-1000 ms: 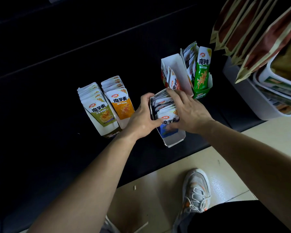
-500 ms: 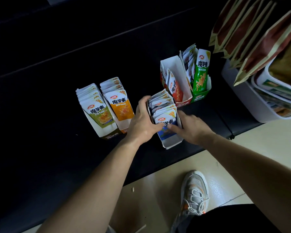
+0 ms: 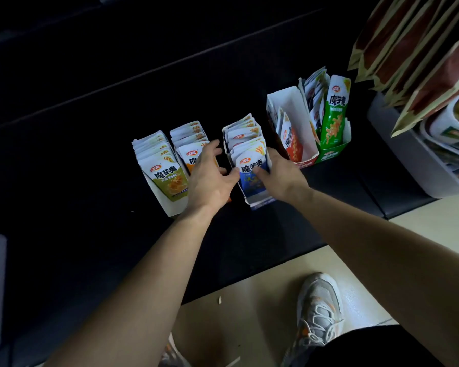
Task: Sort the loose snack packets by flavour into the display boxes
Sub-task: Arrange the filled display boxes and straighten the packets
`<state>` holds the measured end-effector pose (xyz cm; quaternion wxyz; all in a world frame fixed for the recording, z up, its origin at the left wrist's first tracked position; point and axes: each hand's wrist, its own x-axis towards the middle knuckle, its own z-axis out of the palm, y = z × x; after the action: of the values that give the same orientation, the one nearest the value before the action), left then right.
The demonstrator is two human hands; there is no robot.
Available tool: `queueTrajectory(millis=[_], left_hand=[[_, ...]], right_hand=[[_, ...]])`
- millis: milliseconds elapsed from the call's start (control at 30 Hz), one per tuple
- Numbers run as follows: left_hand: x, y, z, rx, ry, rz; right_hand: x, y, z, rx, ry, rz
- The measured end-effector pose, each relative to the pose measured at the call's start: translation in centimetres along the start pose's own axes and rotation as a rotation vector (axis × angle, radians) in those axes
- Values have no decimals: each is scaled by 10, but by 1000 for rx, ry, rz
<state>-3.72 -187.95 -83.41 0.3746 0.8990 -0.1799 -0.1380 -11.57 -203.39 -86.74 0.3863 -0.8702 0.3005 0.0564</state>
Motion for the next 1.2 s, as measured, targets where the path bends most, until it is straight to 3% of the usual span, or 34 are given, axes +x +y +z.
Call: queueTrajectory(millis=[467,667,800,967,1200], left_hand=[[-9,-31,-40,31,4,-70],[-18,-6,-27,37,-19,-9],[-20,24,8,19,-75,60],[-16,55,55,8,-127,92],[12,73,83,55,-31,54]], right_hand=[[35,-47,14,140,-75,75],[-5,-18,-16,6,146,-65],[-26,35,-43,-223,314,-111],[-27,76,-52,-491,18,-155],[-45,71,-54,-466,-136,-191]])
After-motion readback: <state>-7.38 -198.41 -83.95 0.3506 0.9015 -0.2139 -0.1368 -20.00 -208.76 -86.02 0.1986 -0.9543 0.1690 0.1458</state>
